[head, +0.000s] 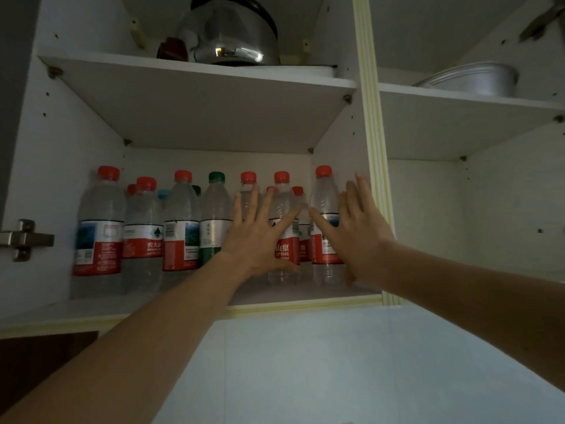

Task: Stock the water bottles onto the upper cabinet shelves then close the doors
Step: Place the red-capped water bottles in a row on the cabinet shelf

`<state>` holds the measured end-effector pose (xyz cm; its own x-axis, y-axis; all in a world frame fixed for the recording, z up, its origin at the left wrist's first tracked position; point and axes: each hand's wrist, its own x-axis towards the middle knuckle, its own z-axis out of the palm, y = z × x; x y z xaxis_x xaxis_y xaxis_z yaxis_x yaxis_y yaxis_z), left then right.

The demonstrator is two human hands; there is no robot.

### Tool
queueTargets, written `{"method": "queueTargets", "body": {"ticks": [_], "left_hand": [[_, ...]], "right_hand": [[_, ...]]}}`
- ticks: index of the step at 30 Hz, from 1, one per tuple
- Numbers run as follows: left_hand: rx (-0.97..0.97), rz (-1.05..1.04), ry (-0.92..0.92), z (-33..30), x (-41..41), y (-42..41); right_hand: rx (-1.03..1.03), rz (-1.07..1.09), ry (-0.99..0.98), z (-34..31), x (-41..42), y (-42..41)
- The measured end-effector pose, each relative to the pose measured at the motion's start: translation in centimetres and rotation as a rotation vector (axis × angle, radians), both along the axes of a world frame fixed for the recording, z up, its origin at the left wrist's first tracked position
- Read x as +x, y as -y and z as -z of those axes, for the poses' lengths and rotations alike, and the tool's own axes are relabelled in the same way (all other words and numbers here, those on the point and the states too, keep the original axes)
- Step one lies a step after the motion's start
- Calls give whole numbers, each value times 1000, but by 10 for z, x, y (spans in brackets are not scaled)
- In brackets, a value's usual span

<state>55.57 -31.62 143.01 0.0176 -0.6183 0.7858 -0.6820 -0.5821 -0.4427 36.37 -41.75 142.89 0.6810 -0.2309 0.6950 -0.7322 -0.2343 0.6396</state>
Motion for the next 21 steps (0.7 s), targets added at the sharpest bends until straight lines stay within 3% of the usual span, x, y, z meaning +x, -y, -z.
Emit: {"method": "queueTargets", "body": {"ticks": [21], "left_hand": [[81,-112,26,11,-1,1]], "right_hand": [[103,-97,45,4,29,4]]}}
